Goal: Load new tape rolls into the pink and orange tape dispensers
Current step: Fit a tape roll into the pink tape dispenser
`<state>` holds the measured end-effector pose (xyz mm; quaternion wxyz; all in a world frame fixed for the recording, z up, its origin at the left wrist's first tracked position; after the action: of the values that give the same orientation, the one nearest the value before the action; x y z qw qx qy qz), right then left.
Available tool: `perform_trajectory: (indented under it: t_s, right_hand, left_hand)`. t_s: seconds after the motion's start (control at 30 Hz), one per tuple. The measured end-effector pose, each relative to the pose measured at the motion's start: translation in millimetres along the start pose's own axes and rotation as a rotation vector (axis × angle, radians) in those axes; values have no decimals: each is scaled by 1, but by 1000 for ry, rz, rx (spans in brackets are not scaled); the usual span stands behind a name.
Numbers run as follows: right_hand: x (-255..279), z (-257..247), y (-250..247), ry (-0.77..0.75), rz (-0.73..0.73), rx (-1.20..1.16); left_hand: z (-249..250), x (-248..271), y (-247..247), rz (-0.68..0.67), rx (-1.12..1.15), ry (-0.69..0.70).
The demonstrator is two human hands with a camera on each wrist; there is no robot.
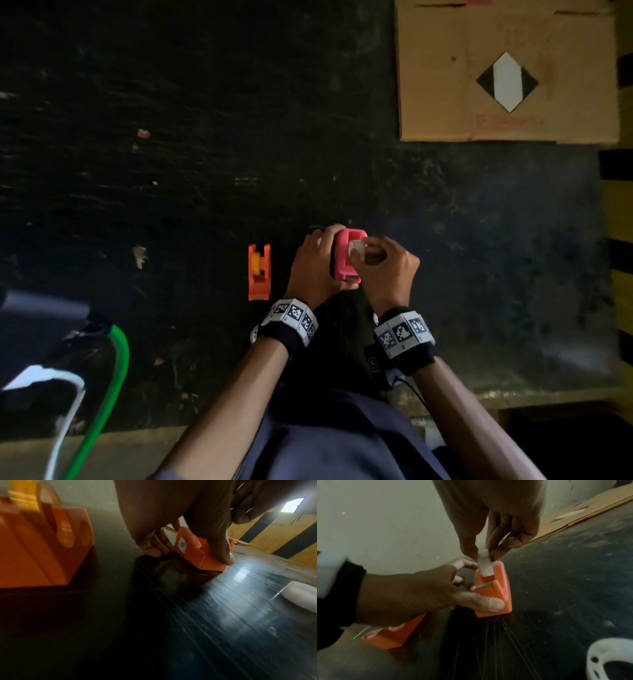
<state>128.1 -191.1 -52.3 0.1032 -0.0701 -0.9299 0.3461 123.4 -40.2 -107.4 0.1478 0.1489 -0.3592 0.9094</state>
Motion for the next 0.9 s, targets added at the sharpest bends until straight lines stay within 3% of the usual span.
perform_trajectory:
  t_s: [0.67,0.77,0.9]
  right_hand:
    - [-6,0,29,-230,-180,375]
    - [-4,-10,22,-269,-152,461]
    - [5,-27,19,-422,-145,444]
  left_hand:
    - [-5,-2,2,-35,-16,25]
    - [-5,-2,2,-30,-11,29]
    - [-7,-2,2,-21,-6,42]
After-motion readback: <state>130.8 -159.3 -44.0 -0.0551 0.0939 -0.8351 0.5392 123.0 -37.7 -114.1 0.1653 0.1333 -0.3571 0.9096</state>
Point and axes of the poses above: each hand's wrist, its own x-axis away from the middle knuckle, its own y-axis out of the palm, z = x × y, the point moved 10 cm from there along -x, towards the middle knuckle, and after that the axes turned 4 degrees about -z, right-handed, at the moved point
